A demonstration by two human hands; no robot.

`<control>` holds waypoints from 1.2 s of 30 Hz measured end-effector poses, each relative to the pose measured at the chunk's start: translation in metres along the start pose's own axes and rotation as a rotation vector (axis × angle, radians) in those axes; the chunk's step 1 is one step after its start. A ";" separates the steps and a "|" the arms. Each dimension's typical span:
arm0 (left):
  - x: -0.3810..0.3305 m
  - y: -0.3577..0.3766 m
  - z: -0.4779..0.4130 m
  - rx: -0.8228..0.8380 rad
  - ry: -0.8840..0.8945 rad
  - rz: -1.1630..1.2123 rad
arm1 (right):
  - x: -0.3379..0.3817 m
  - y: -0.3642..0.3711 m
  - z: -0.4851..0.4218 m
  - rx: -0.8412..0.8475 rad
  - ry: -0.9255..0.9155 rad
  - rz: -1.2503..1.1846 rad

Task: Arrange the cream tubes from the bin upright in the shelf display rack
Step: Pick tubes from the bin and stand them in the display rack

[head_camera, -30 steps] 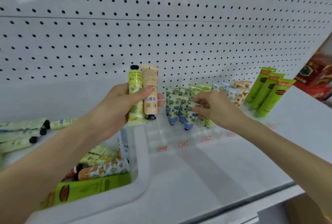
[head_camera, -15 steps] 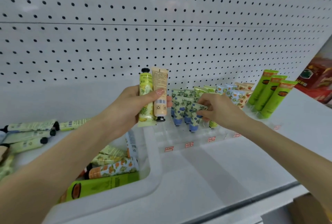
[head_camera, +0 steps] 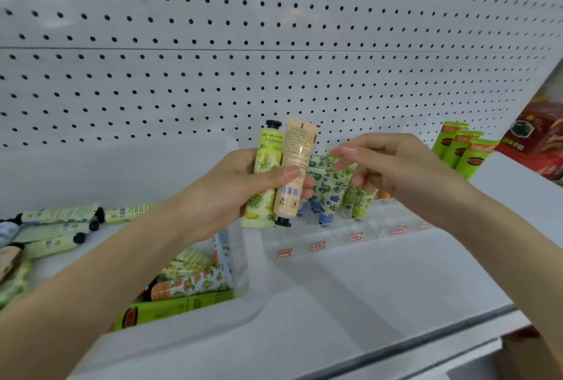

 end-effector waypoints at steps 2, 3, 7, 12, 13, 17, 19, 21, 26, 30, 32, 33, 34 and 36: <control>-0.002 0.012 0.004 0.026 -0.020 -0.015 | -0.001 0.008 0.006 0.055 -0.003 -0.103; -0.003 0.018 0.005 0.039 -0.030 -0.030 | -0.002 0.011 0.009 0.069 -0.012 -0.149; -0.003 0.045 0.010 0.048 -0.060 -0.110 | -0.010 0.016 0.028 0.137 -0.069 -0.295; 0.022 0.087 -0.003 0.053 -0.109 -0.028 | -0.037 -0.005 0.044 0.173 -0.029 -0.392; 0.029 0.096 -0.009 0.048 -0.117 0.007 | -0.043 -0.013 0.046 0.191 -0.004 -0.392; 0.061 0.133 -0.041 0.054 -0.155 0.218 | -0.067 -0.053 0.054 0.235 0.088 -0.444; 0.075 0.152 -0.059 0.050 -0.156 0.333 | -0.078 -0.076 0.055 0.228 0.128 -0.465; 0.087 0.166 -0.078 0.019 -0.166 0.393 | -0.090 -0.098 0.055 0.198 0.169 -0.442; 0.105 0.190 -0.118 0.024 -0.167 0.417 | -0.109 -0.138 0.054 0.127 0.173 -0.235; 0.110 0.196 -0.132 0.009 -0.127 0.370 | -0.124 -0.160 0.048 0.104 0.160 -0.054; 0.111 0.191 -0.136 -0.027 -0.119 0.314 | -0.131 -0.170 0.045 0.090 0.169 -0.038; 0.113 0.188 -0.137 -0.054 -0.115 0.289 | -0.133 -0.174 0.044 0.081 0.169 -0.044; 0.114 0.184 -0.138 -0.088 -0.108 0.256 | -0.135 -0.179 0.043 0.067 0.166 -0.055; 0.117 0.175 -0.139 -0.164 -0.080 0.192 | -0.136 -0.189 0.041 0.009 0.151 -0.083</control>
Point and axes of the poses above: each hand's wrist, its own z-axis away from the middle knuckle, its own y-axis out of the palm, x = y × z, the point moved 7 cm from there along -z, towards the middle knuckle, and after that the axes turned 9 degrees about x, right-handed, at the moved point
